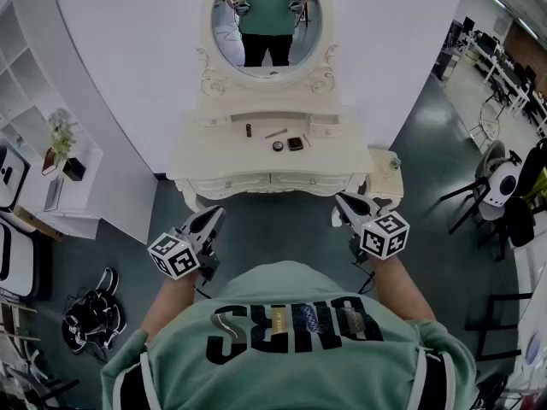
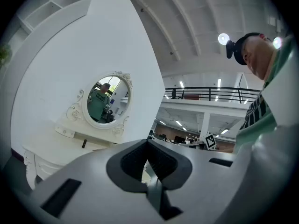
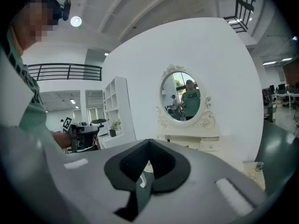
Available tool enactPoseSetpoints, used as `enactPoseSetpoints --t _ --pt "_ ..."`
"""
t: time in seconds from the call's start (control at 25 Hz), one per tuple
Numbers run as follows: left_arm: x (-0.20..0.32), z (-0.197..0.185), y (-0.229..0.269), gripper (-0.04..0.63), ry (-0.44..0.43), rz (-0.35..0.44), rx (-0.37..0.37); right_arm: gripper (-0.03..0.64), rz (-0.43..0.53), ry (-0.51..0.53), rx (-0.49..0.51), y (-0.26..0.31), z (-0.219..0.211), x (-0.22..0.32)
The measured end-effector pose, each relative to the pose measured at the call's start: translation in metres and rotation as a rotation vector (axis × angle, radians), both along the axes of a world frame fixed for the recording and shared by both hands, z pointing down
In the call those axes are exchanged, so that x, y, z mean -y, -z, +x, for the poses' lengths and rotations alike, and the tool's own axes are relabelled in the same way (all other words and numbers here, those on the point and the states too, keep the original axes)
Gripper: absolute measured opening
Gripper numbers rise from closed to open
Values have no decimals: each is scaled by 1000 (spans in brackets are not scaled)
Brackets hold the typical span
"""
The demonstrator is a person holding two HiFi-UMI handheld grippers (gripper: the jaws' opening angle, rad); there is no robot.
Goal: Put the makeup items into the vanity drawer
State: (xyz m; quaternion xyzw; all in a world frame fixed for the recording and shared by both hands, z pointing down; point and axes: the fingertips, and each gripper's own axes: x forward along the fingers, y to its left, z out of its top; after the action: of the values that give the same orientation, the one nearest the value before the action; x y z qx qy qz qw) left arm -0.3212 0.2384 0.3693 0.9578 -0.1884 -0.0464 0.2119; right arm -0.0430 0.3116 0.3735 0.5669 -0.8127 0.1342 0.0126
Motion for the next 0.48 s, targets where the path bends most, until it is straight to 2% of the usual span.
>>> enactPoseSetpoints --t 0.48 --pt "-7 35 -5 3 5 -4 7 8 -16 46 2 -2 23 -6"
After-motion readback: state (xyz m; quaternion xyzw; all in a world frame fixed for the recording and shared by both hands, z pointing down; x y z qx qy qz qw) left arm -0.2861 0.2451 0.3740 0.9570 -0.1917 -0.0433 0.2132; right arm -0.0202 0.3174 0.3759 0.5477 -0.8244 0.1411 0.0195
